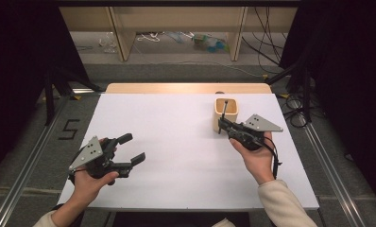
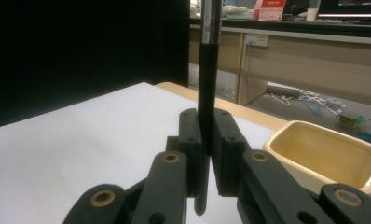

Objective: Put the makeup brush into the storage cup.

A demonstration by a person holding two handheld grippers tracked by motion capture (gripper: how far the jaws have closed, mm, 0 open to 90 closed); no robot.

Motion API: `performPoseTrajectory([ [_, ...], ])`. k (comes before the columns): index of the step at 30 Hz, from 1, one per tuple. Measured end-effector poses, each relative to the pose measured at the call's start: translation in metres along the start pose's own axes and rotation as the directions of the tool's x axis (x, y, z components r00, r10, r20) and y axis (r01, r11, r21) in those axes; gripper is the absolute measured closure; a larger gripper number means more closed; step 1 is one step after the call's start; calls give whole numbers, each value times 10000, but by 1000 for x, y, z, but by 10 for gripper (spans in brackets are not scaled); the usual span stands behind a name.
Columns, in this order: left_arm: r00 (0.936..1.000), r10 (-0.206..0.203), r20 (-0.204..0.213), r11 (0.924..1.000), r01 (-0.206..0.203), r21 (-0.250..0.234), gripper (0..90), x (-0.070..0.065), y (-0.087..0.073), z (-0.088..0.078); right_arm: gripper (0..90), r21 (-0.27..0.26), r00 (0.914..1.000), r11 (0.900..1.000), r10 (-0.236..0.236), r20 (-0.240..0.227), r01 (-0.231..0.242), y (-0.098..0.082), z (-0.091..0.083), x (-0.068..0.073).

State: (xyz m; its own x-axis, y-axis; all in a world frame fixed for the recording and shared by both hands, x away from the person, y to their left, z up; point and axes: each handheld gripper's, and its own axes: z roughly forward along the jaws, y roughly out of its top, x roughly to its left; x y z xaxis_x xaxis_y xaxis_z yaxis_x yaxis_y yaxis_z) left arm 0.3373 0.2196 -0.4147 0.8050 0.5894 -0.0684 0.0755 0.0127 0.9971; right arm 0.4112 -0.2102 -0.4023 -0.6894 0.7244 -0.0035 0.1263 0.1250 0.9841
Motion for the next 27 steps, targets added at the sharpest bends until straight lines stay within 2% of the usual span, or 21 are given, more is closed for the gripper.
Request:
performPoseTrajectory([
  [2,10000,16,18,10000,-16,17,166,0,0,0,841,93,10000,10000,-3,-51,4,0,0,-1],
  [3,10000,-8,18,10000,8,15,166,0,0,0,841,129,9996,9996,268,-90,-267,0,1,1],
  [4,10000,-34,0,10000,34,8,166,-1,0,0,841,29,10000,10000,43,-63,-43,0,2,-1],
  [7,10000,14,17,10000,-14,0,166,0,0,0,841,33,10000,10000,-21,16,21,1,2,-2],
  [10,10000,-40,-4,10000,40,-3,166,0,0,0,841,-20,10000,10000,-2,46,2,1,3,-2],
  [12,10000,-14,1,10000,14,-14,166,-1,0,0,841,170,9998,9997,192,6,-192,2,2,-2],
  [13,10000,0,-5,10000,0,-5,166,-1,0,0,841,41,10000,10000,1,55,-1,2,3,-3],
  [16,10000,3,-23,10000,-3,-10,166,0,0,0,841,-156,10000,9999,35,36,-34,1,5,-4],
  [17,10000,16,-18,10000,-16,-10,166,0,0,0,841,80,9997,9996,259,-31,-259,1,3,-3],
  [19,10000,31,-23,10000,-31,-7,166,-1,0,0,841,4,9997,9998,223,75,-223,1,4,-4],
  [20,10000,36,-18,10000,-36,-4,166,0,0,0,841,-50,9998,10000,36,194,-35,2,4,-6],
  [25,10000,18,-17,10000,-18,-9,166,0,0,0,841,-95,9999,9999,67,153,-65,2,4,-7],
  [26,10000,15,-17,10000,-15,-11,166,0,0,0,841,105,9996,9996,246,159,-247,2,4,-6],
  [27,10000,14,-18,10000,-14,-10,165,0,0,0,841,161,9996,9996,224,161,-227,2,3,-6],
])
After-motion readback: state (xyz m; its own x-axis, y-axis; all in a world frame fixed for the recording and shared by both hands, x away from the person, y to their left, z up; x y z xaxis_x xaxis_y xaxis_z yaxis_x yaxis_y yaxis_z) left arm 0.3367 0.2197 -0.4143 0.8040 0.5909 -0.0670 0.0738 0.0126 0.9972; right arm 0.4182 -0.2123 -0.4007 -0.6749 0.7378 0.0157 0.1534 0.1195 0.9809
